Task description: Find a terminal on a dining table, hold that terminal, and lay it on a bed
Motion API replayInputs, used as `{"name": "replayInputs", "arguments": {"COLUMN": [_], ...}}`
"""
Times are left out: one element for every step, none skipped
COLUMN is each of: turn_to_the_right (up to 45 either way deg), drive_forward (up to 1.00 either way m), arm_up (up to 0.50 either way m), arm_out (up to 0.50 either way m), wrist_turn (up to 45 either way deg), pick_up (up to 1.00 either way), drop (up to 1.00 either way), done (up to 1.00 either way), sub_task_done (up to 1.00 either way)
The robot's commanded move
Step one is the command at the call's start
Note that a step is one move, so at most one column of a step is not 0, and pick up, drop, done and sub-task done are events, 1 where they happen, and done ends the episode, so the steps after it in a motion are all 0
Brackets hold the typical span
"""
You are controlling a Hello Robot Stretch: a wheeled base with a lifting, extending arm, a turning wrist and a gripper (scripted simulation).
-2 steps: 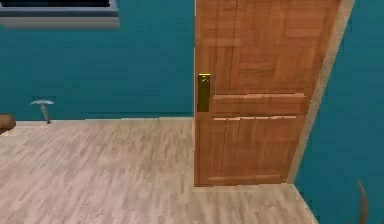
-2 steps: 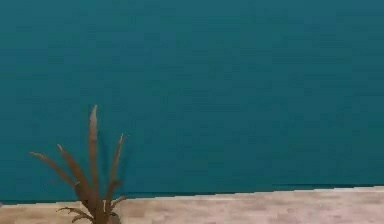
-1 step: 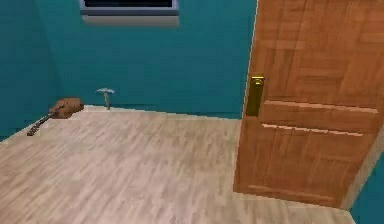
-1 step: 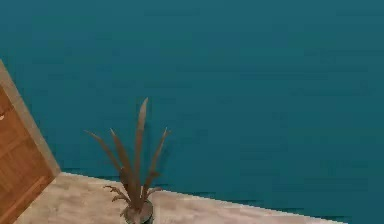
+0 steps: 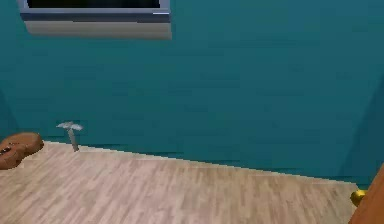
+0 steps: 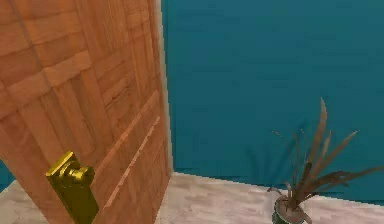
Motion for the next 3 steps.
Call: {"name": "replayInputs", "arguments": {"turn_to_the_right": [-9.0, 0.0, 18.0], "drive_forward": [0.0, 0.2, 0.0], "arm_up": [0.0, 0.0, 0.0], "arm_out": [0.0, 0.0, 0.0], "wrist_turn": [0.0, 0.0, 0.0], "pick_up": [0.0, 0.0, 0.0], "drop": [0.0, 0.0, 0.0], "done": [0.0, 0.0, 0.0], "sub_task_done": [0.0, 0.0, 0.0]}}
